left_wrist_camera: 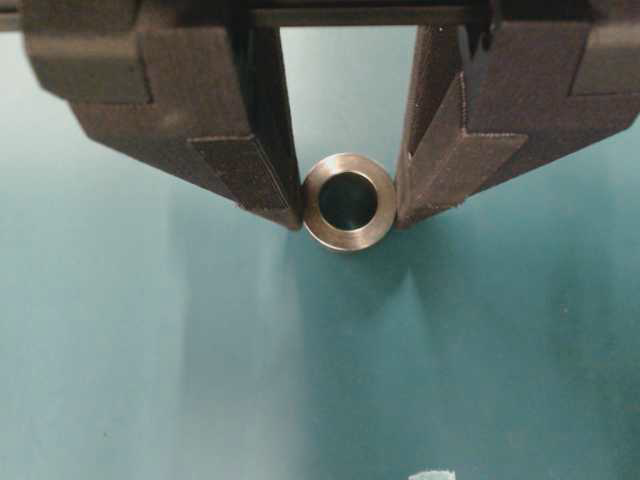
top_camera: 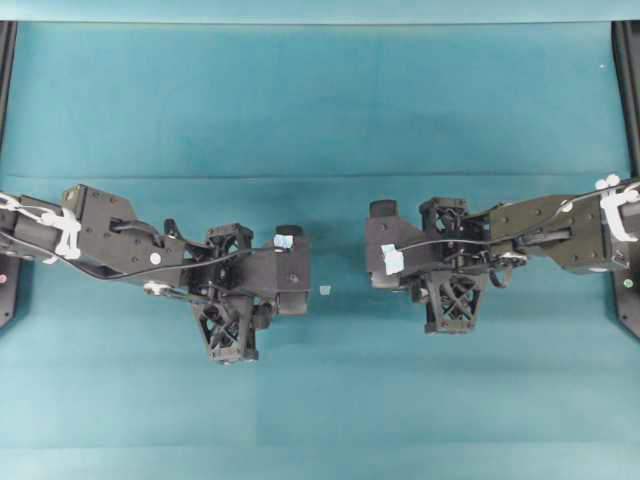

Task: Insert the washer onto the shaft with both hands.
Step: 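Close left gripper on the washer and right gripper on the shaft, then lift both objects and rotate grippers to face each other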

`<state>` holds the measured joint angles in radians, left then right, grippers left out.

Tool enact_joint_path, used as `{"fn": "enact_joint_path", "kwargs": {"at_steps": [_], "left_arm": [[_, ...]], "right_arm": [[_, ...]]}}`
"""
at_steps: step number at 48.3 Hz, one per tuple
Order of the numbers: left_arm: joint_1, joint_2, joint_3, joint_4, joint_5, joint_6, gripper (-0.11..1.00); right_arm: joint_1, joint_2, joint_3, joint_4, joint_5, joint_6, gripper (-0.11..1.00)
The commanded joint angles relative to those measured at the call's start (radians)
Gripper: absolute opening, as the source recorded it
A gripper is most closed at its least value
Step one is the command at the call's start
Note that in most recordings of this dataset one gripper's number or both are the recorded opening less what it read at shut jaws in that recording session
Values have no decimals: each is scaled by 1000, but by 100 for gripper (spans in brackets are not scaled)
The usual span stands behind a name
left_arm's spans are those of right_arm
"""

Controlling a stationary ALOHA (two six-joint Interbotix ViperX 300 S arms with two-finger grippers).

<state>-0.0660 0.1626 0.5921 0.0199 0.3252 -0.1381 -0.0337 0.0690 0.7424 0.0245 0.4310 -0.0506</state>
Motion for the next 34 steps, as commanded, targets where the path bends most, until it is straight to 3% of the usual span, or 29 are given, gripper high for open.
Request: {"fn": "enact_joint_path", "kwargs": {"at_steps": [1, 24, 28, 34], "left_arm": [[-3, -28, -9, 2, -3, 0, 36], [-2, -48, 0, 2, -26, 3, 36], [-2, -60, 14, 2, -60, 3, 36], [-2, -97, 72, 2, -204, 11, 36]], "right_arm": [[-11, -9, -5, -3, -2, -6, 1], [-11, -54, 12, 2, -25, -6, 0], [-11, -64, 21, 8, -60, -6, 0], [-9, -98, 61, 38, -172, 2, 0]]}}
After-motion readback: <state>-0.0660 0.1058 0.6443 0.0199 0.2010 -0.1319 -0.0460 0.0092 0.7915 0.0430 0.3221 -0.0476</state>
